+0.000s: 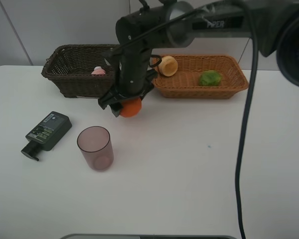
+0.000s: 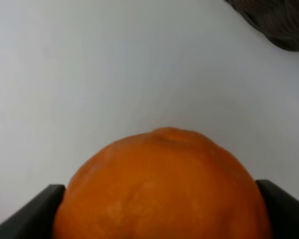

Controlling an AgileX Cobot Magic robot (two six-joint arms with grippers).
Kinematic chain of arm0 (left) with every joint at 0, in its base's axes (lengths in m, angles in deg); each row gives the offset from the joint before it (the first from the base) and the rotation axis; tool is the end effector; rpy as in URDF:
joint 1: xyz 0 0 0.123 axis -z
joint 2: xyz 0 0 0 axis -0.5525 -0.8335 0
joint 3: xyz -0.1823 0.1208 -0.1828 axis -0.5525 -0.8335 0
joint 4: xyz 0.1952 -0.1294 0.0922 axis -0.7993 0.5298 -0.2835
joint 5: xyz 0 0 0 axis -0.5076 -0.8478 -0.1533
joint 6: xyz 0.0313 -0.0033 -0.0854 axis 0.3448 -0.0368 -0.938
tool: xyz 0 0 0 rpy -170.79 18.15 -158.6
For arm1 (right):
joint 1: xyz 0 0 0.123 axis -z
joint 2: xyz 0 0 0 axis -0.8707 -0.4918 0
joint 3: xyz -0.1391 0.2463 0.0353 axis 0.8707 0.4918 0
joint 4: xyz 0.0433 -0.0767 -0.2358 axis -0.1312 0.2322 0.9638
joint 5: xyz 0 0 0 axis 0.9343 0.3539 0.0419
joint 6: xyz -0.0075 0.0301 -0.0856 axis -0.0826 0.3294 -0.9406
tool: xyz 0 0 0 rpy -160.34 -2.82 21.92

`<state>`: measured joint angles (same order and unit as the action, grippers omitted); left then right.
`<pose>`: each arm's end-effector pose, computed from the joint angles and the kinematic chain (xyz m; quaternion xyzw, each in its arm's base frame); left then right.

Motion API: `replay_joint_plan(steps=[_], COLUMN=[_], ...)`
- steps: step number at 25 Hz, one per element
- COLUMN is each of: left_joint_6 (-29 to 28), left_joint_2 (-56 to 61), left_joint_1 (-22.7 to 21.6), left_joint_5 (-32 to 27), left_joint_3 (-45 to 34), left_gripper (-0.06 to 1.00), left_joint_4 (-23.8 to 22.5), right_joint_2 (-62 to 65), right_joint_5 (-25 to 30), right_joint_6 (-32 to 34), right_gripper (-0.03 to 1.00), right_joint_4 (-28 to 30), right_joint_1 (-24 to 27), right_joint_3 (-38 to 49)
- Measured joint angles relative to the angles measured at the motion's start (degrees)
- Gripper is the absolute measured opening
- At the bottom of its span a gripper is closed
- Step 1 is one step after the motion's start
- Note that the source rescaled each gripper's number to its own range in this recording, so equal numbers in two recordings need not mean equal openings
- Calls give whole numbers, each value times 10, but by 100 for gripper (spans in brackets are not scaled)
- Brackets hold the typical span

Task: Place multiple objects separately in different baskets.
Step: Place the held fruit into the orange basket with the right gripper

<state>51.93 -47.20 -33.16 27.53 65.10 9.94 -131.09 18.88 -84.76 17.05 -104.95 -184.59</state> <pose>-0.0067 -0.0010 0.2784 0.0006 0.8500 -0.0097 0.5266 0.3488 0.3274 0.1563 -0.3730 0.9165 -0.0023 0.1447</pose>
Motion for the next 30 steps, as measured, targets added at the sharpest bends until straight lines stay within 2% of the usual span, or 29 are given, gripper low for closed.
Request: replay_joint_plan(steps=[6, 16, 21, 30], left_joint_6=[0, 0, 0, 0], left_joint_2=[0, 0, 0, 0], left_joint_1=[0, 0, 0, 0], left_joint_5=[0, 0, 0, 0], left_joint_3=[0, 0, 0, 0], left_gripper=[100, 100, 100, 100], left_joint_4=[0, 0, 0, 0], right_joint_2=[38, 80, 81, 81], right_joint_5=[75, 141, 155, 135], right_joint_6=[65, 163, 176, 179], right_gripper=[52, 52, 52, 52], right_joint_4=[0, 11, 25, 32], right_joint_1=[21, 76, 115, 173], right_joint_3=[0, 0, 0, -4])
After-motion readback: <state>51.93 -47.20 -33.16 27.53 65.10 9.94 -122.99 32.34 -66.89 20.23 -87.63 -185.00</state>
